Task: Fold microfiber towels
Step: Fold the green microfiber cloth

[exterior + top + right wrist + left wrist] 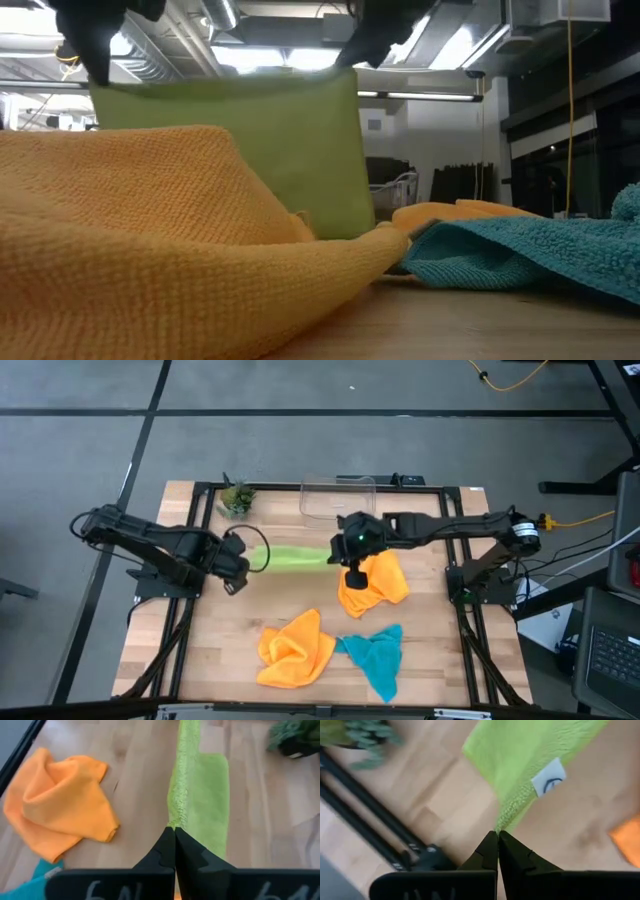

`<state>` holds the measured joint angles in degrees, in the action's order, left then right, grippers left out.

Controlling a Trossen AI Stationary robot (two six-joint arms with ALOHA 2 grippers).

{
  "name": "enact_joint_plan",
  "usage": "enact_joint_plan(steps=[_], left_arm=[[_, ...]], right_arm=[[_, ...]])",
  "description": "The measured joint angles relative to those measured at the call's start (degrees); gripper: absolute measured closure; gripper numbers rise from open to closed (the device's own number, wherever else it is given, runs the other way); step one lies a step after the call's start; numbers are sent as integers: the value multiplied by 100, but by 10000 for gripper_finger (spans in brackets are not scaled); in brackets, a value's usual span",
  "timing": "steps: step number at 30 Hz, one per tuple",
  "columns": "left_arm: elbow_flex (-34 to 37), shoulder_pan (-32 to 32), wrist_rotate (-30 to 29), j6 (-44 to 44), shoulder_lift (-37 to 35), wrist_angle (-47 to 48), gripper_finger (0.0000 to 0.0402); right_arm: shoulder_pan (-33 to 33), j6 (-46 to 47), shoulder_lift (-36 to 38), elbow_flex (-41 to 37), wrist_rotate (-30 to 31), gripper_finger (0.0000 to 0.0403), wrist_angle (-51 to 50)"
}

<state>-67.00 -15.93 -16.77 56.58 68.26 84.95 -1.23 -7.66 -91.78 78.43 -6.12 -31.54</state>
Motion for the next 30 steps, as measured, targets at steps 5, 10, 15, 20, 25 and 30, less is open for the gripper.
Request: enact_joint_plan(steps=[5, 10, 15, 20, 25, 30], left_arm=[[-86, -253, -145, 183, -1, 92, 402], [-291, -166, -520, 147, -1, 380, 402], [-449, 133, -1432, -269, -5, 511, 402], [-769, 607, -2517, -1029, -5, 510, 402], [-1291, 1078, -2904, -1846, -5, 508, 402], [-1587, 1369, -3014, -2261, -7, 506, 402]], right_arm=[[63, -31, -129, -2, 29, 403, 177], [-64, -168, -45, -1, 191, 403, 319], [-361, -395, -11, 36, 309, 403, 401], [-646, -770, 2, 365, 938, 403, 516], [-862, -994, 6, 925, 928, 403, 468], [-955, -1054, 8, 1222, 904, 403, 271]])
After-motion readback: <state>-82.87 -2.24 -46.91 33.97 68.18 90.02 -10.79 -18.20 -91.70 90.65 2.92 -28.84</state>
